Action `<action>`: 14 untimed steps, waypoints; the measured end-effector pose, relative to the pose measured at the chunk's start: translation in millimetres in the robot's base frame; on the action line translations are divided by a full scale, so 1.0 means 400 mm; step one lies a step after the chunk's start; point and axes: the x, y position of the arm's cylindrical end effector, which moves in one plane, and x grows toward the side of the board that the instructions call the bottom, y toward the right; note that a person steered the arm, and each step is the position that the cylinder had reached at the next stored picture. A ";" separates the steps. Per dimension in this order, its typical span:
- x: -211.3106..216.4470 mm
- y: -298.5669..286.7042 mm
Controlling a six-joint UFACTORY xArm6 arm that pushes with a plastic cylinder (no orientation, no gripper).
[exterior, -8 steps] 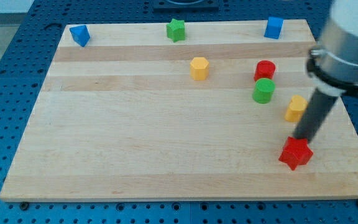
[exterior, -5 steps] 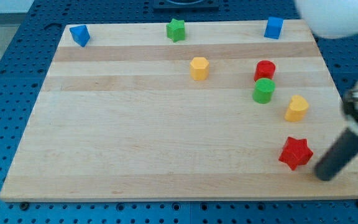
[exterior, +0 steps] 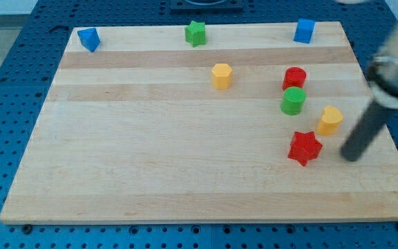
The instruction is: Push the red star to center left of the board
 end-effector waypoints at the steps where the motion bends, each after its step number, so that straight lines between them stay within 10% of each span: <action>1: -0.047 -0.277; 4: -0.172 -0.754; 7: -0.114 -0.454; 11: -0.185 -0.945; 14: -0.217 -0.749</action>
